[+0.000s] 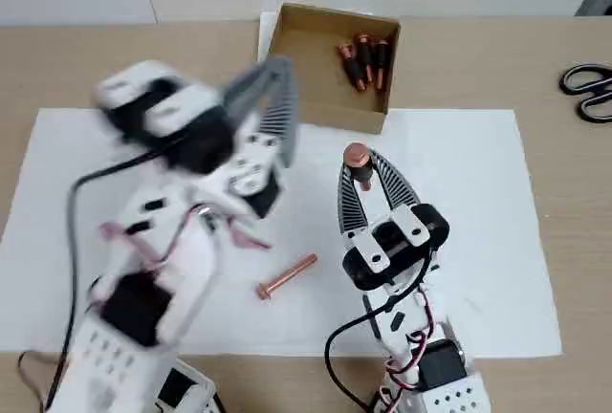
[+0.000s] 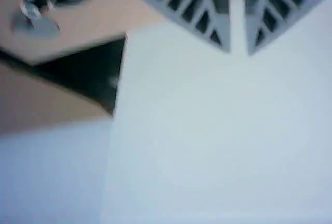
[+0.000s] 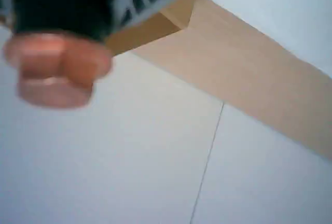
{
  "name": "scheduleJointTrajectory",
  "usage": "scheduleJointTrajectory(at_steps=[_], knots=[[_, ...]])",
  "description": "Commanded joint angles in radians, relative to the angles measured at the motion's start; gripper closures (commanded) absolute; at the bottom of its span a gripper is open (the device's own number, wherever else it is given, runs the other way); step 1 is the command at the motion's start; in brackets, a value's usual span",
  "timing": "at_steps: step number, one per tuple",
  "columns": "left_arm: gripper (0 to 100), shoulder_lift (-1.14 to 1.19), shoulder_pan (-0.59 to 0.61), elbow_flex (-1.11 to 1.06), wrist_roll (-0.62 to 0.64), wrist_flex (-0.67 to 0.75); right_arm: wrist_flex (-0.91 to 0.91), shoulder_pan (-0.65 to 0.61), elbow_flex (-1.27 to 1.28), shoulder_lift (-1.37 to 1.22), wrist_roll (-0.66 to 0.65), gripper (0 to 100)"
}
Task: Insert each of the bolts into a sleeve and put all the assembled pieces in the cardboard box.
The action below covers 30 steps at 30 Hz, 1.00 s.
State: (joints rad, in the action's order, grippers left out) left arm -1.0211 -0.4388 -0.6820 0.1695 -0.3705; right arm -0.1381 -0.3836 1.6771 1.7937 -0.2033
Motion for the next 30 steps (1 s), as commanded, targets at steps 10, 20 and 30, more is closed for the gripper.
scheduleJointTrajectory(at_steps=[10,20,30], knots=[[99,-0.605,0.112,-0.524,-0.060,-0.178,-0.323,0.127,-0.218,-0.030,0.098,99.5],[99,-0.655,0.354,-0.585,-0.058,-0.183,-0.309,0.186,-0.678,-0.788,0.103,99.5],[99,-0.655,0.384,-0.585,-0.058,-0.183,-0.163,0.211,-1.335,-1.647,0.103,99.5]])
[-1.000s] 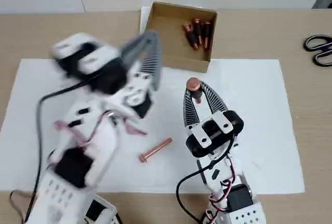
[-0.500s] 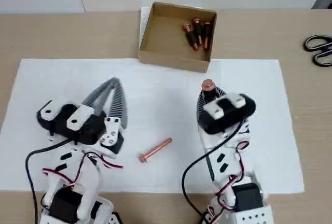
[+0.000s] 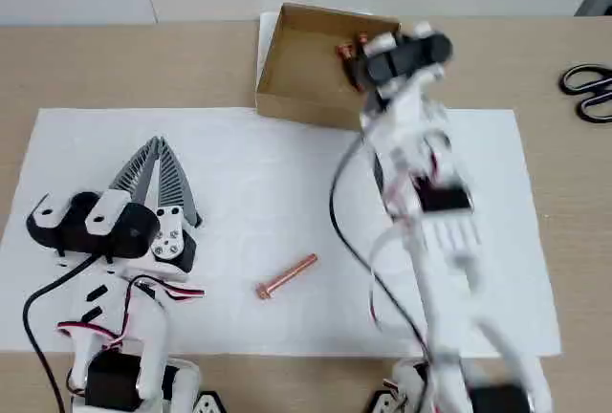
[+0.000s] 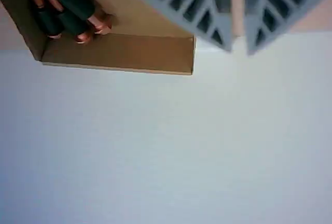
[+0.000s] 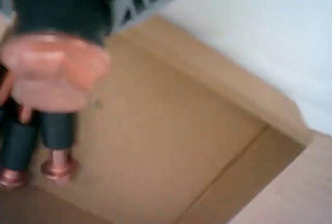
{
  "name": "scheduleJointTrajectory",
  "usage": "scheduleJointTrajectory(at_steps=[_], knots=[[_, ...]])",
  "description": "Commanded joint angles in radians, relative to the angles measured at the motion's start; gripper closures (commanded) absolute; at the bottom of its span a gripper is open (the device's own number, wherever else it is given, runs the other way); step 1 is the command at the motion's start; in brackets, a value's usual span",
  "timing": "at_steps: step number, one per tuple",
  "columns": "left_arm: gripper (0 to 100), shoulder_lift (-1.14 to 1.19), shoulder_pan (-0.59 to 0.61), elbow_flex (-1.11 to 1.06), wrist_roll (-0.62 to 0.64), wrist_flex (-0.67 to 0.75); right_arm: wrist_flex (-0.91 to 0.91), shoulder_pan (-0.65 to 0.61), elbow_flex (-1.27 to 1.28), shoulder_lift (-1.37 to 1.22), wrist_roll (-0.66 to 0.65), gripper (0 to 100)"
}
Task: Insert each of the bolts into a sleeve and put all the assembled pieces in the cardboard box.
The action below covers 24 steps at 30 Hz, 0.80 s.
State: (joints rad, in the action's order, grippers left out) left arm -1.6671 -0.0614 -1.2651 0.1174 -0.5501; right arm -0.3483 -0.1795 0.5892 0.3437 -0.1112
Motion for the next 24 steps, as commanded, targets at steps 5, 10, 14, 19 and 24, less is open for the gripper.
scheduleJointTrajectory(at_steps=[5,10,14,19,24], knots=[[99,-0.009,0.006,-0.002,-0.006,-0.002,0.048,0.007,-0.555,-0.479,0.011,99.5],[99,-0.009,0.006,-0.002,-0.006,-0.002,0.048,-0.005,-0.798,-0.682,0.008,99.5],[99,-0.009,0.006,-0.002,-0.006,-0.002,0.048,-0.036,-0.982,-0.846,-0.101,99.5],[99,-0.009,0.003,-0.002,-0.006,-0.002,0.048,-0.051,-1.203,-1.072,-0.282,99.5],[99,-0.009,0.006,-0.002,-0.006,-0.002,0.048,-0.051,-1.428,-1.271,-0.281,99.5]])
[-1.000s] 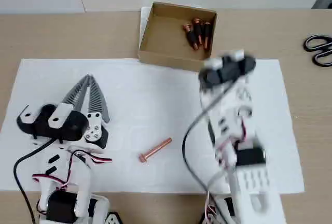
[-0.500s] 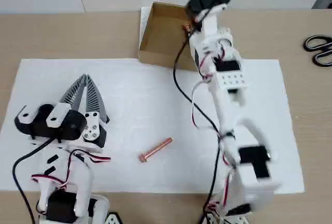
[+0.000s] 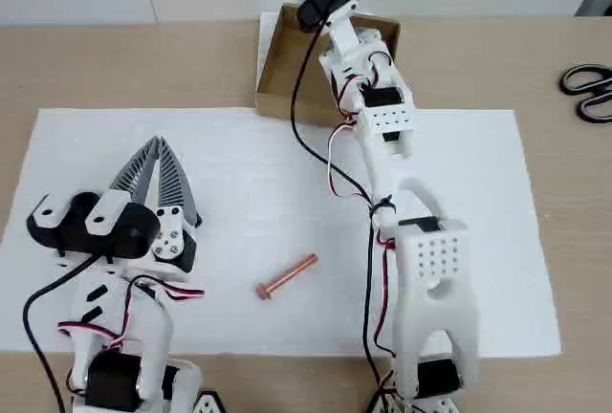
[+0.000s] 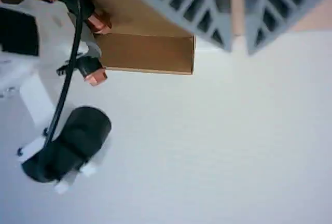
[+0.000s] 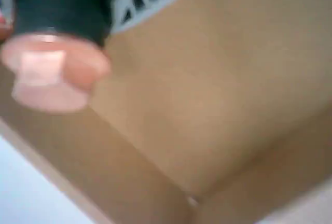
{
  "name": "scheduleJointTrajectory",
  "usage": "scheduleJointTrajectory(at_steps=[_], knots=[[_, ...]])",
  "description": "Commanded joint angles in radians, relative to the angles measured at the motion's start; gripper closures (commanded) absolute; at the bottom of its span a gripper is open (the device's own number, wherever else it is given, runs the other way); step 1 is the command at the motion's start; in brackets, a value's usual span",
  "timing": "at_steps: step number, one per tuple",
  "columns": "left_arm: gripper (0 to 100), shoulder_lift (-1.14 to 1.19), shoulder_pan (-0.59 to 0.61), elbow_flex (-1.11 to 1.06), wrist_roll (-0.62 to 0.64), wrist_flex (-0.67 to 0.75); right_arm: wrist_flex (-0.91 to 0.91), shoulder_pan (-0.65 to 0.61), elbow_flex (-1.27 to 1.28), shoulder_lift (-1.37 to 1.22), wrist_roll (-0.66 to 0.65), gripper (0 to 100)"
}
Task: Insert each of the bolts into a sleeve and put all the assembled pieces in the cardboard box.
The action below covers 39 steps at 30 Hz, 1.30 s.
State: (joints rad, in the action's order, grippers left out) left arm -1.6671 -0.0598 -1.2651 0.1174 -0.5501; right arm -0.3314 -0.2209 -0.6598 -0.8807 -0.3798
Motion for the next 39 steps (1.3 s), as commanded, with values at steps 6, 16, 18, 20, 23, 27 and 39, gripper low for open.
scheduleJointTrajectory(at_steps=[6,16,18,20,23,27,39], knots=[[99,-0.009,0.005,-0.002,-0.008,0.000,0.024,-0.016,-0.397,-0.245,-0.014,99.5],[99,-0.009,0.005,-0.002,-0.008,0.000,-0.087,-0.061,-0.499,-0.337,-0.015,99.0],[99,-0.009,0.005,-0.002,-0.008,0.000,-0.088,-0.061,-0.499,-0.338,-0.015,98.0],[99,-0.009,0.003,-0.002,-0.008,0.000,-0.091,-0.059,-0.496,-0.341,-0.015,93.5],[99,-0.009,0.003,-0.002,-0.008,-0.002,-0.151,-0.064,-0.497,-0.341,-0.017,84.7],[99,-0.009,0.003,-0.002,-0.008,-0.002,-0.173,-0.064,-0.499,-0.341,-0.017,81.9],[99,-0.009,0.003,-0.002,-0.008,-0.002,-0.418,-0.076,-0.767,-0.332,-0.009,85.3]])
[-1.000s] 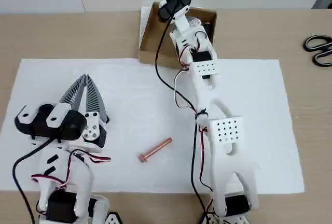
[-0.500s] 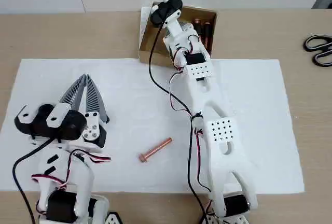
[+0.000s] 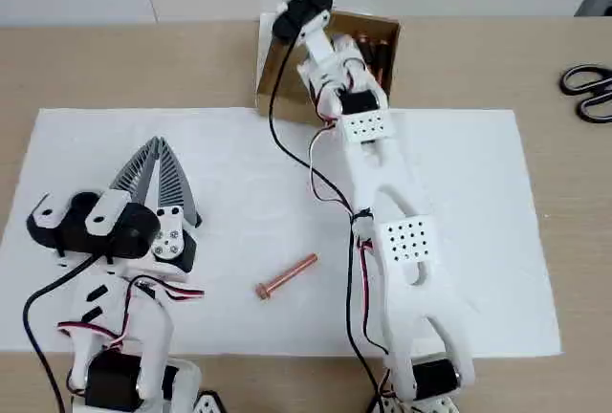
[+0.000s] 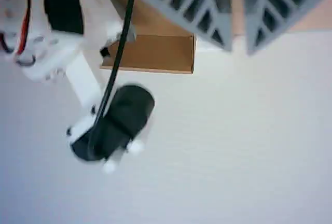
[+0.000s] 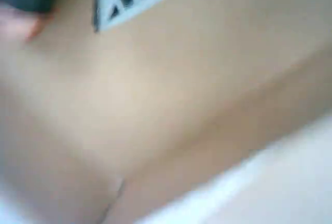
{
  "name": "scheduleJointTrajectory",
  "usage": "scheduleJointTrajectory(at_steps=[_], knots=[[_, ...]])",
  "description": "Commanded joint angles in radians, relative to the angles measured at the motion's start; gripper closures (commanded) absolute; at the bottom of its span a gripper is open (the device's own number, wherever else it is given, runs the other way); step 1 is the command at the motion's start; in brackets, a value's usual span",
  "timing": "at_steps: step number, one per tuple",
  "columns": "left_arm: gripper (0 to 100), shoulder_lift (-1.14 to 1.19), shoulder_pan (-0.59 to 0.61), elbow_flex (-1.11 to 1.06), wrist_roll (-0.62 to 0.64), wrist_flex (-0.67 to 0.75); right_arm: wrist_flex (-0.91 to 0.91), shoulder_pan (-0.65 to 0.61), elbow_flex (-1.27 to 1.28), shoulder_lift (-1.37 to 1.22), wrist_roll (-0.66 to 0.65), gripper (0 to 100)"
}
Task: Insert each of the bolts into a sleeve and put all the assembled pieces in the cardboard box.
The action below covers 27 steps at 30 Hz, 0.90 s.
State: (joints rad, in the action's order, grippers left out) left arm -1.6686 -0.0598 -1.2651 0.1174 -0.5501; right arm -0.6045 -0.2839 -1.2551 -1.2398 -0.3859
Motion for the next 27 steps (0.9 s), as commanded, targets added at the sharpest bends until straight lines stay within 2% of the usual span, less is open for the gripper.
scheduleJointTrajectory(at_steps=[1,4,14,19,23,27], knots=[[99,-0.008,0.003,-0.002,-0.008,-0.002,-0.231,-0.016,-0.238,0.027,0.011,85.3],[99,-0.008,0.002,-0.002,-0.008,-0.002,-0.513,-0.018,-0.427,0.021,0.092,85.3],[99,-0.008,0.005,-0.004,-0.008,-0.002,-1.066,-0.053,-0.428,0.067,0.327,85.3],[99,-0.008,0.002,-0.004,-0.008,-0.002,-1.090,-0.081,-0.405,0.127,0.436,85.3],[99,-0.008,0.002,-0.004,-0.008,-0.002,-1.099,-0.136,-0.350,0.205,0.437,85.3],[99,-0.008,0.000,-0.004,-0.008,-0.002,-1.098,-0.170,-0.181,0.326,0.436,85.3]])
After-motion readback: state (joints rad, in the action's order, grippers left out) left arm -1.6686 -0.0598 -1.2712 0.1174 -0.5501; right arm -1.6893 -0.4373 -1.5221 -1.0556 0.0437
